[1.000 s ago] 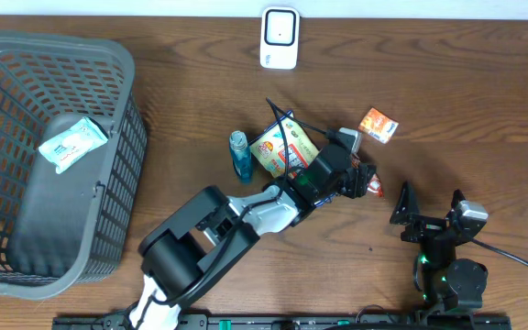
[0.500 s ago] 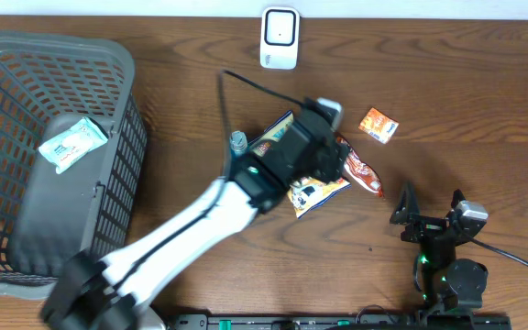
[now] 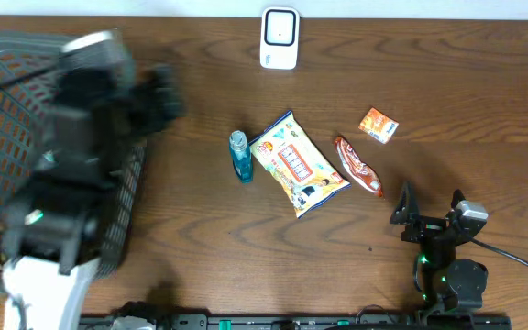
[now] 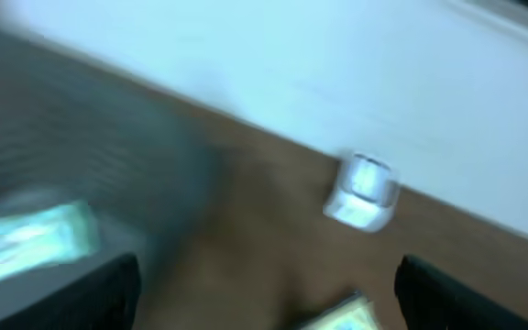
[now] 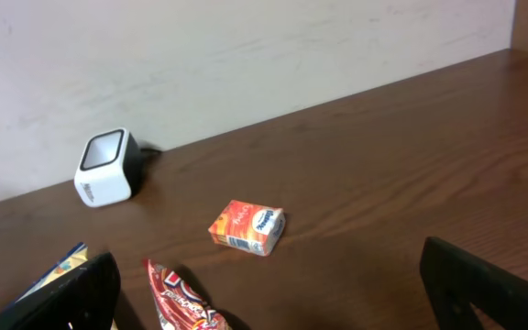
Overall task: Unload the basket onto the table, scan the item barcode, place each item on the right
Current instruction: 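Reach the left gripper into the basket toward the mint-green wipes pack, then grasp the mint-green wipes pack with the left gripper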
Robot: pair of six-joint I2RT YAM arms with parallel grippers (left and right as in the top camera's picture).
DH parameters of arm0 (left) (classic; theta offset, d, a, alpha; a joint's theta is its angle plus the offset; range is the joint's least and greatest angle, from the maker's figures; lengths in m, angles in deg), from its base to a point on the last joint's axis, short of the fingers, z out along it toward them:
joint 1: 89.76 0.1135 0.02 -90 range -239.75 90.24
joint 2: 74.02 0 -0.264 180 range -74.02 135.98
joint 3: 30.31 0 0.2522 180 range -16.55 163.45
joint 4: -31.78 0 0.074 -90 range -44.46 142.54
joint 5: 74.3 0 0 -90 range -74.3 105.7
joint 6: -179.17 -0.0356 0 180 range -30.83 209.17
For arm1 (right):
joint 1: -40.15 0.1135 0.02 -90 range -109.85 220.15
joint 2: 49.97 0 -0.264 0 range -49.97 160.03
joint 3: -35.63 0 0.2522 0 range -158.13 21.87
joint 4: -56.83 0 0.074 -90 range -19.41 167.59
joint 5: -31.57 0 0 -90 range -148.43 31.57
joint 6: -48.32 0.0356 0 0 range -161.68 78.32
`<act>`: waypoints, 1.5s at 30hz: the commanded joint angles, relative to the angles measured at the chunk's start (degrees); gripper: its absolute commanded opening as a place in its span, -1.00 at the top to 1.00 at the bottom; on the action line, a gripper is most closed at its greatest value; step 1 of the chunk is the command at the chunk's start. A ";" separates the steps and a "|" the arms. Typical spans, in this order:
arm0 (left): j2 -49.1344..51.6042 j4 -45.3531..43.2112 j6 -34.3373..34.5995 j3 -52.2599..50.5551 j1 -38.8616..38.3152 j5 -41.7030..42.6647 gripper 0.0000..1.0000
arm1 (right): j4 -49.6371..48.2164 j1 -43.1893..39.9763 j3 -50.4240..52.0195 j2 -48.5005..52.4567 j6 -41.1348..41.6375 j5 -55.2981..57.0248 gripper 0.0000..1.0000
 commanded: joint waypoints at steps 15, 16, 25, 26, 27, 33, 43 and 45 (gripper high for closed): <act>16.63 8.13 10.08 -5.29 33.88 7.32 -0.96 | 0.04 0.90 0.20 -0.31 -0.72 0.48 -0.99; 19.91 7.74 10.58 -5.29 33.94 7.52 -0.96 | 0.04 0.90 0.20 -0.31 -0.72 0.48 -0.98; 33.46 1.73 13.35 -5.33 33.94 7.48 -0.86 | 0.04 0.90 0.20 -0.31 -0.72 0.48 -0.98; 34.45 1.16 14.03 -5.40 33.94 7.45 -0.86 | 0.04 0.90 0.20 -0.31 -0.72 0.48 -0.99; 35.56 0.72 14.86 -5.46 33.94 7.45 -0.86 | 0.04 0.90 0.20 -0.31 -0.70 0.48 -0.99; 38.86 -4.00 15.26 -8.55 33.97 4.76 -0.86 | 0.04 0.90 0.20 -0.31 -0.72 0.48 -0.99; 39.15 -14.34 15.21 -16.11 35.69 4.17 -0.87 | 0.04 0.90 0.20 -0.31 -0.72 0.48 -0.98; 39.17 -16.04 15.19 -17.38 36.52 4.17 -0.88 | 0.04 0.90 0.20 -0.31 -0.72 0.48 -0.99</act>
